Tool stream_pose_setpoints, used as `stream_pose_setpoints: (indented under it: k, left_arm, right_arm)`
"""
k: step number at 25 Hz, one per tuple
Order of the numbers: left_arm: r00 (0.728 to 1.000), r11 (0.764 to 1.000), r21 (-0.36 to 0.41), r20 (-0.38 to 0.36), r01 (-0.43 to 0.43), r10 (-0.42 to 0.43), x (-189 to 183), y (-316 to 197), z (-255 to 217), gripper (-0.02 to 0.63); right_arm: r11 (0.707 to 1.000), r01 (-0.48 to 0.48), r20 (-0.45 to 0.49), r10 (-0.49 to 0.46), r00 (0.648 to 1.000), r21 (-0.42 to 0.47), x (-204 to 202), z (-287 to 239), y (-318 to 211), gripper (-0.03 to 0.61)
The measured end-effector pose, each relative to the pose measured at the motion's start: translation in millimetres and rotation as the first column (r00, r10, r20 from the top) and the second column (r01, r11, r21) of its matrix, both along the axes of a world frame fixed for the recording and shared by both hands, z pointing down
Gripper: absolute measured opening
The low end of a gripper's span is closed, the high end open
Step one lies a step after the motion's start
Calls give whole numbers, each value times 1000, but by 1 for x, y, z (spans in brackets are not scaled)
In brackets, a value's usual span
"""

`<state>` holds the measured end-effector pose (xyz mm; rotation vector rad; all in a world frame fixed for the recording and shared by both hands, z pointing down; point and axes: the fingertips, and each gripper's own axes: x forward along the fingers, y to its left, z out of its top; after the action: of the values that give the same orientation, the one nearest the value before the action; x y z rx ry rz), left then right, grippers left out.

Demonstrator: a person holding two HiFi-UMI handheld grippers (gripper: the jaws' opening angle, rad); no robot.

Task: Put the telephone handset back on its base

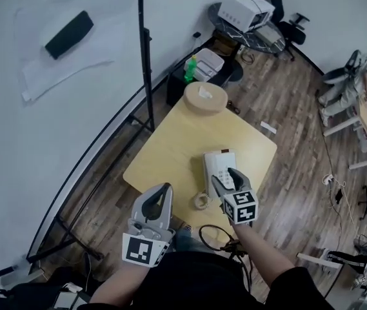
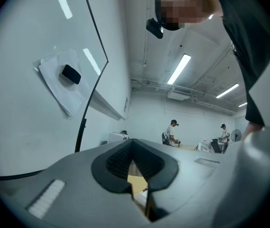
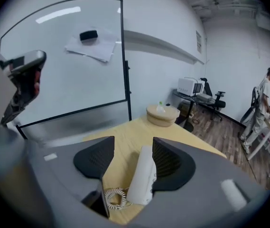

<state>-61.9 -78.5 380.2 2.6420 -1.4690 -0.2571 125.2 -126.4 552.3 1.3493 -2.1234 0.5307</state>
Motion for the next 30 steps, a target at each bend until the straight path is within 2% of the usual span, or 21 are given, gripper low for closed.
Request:
stream_pose_setpoints:
  k: [5,9,12,19,23,30]
  left_arm:
    - [998,998,40,13,-55,54,23,0,-21,0]
    - [995,993,71,38,-92,89,38,6,-42,0]
    - [992,990,79,51,-116,112,46,10,-51,0]
    - [988,982,125,74,-142,133,63,19,-67,0]
    - [988,979,144,83,-145,134,63,17,-74,0]
    - [988,978,152,94,-140,126,61,17,-82,0]
  right_arm:
    - [986,28,10,-30,999,162,5,-66,20,205]
    - [955,24,-4,-23,1000,297,9,-113,36,114]
    - [928,-1,19,-7,1000,373,10,-138,45,51]
    - [888,-63,89,25,996,456,19,-164,63,11]
    - [870,-79,112,28,993,486,15,-175,65,9]
    - [860,-111,131,53,990,498,18,-186,64,8]
